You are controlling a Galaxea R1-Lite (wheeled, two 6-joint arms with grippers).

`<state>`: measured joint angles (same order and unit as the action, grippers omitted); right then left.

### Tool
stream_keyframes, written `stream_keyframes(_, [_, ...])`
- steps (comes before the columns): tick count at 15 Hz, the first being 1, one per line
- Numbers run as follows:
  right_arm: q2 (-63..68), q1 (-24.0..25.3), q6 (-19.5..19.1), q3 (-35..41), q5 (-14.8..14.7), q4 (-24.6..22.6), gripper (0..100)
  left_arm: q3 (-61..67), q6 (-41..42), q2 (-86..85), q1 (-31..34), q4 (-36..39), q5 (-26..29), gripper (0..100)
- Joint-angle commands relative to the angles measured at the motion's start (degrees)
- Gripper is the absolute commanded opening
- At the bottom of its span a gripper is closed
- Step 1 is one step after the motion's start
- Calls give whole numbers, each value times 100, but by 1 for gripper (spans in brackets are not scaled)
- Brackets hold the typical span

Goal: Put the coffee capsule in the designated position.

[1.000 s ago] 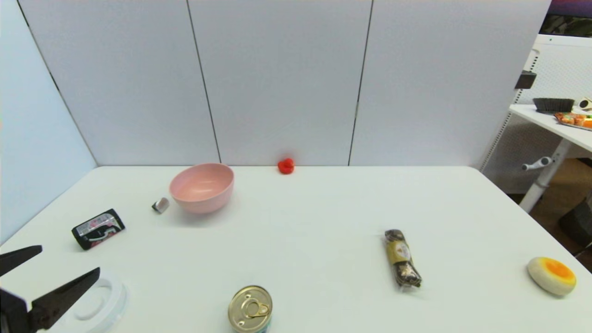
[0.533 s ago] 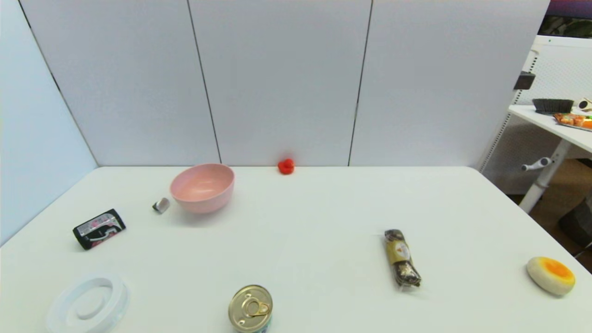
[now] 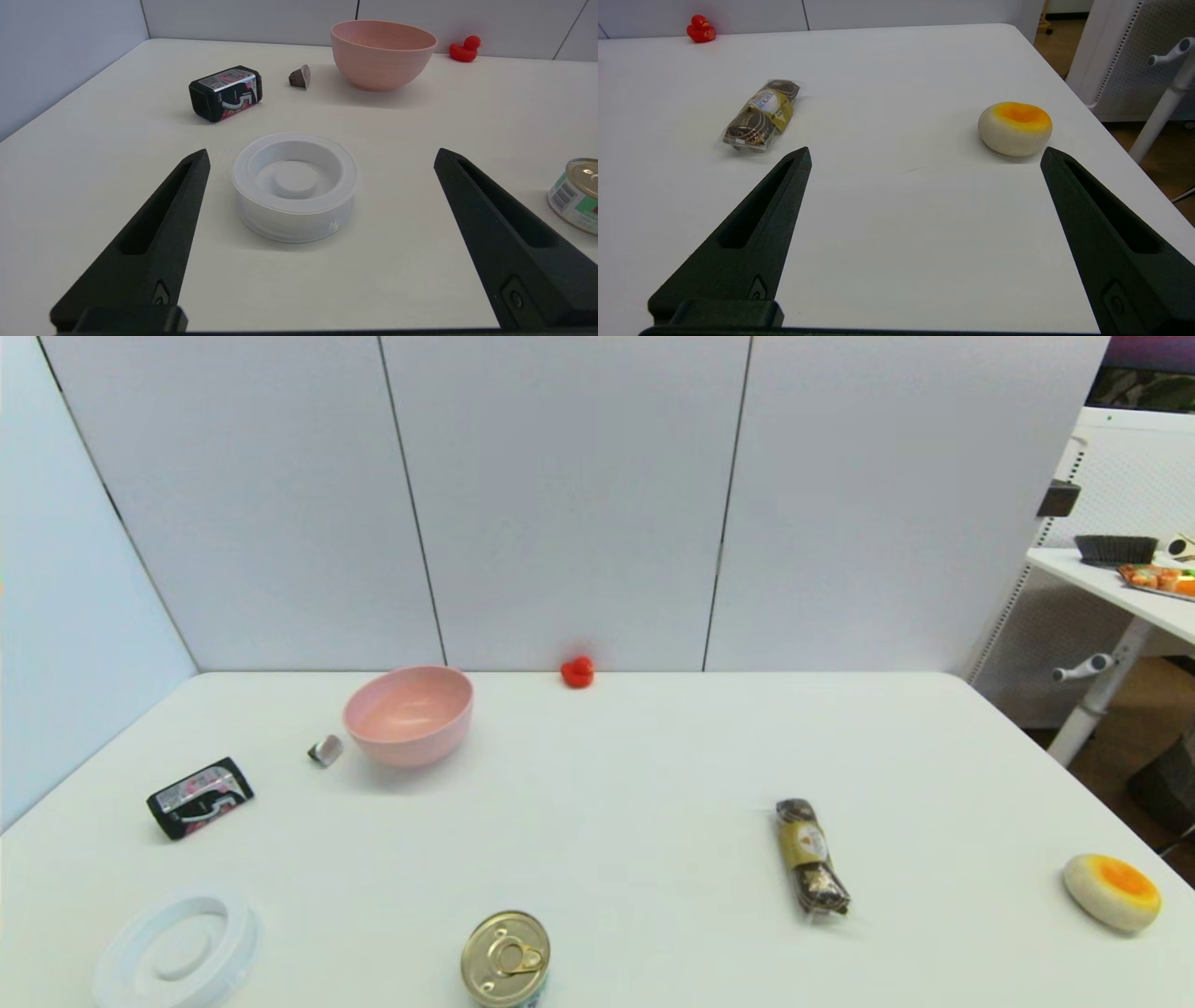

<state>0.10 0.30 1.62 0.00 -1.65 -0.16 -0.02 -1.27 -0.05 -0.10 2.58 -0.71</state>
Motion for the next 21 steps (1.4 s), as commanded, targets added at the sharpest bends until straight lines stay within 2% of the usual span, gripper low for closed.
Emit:
stream_keyframes(1, [8,5,5,0,-2,-2,100,99,-5,-4,1,5,-8,100])
stream_keyframes(21, [8,-4,49,0,-11,-19,100,99,-5,-4,1,5,-8,100])
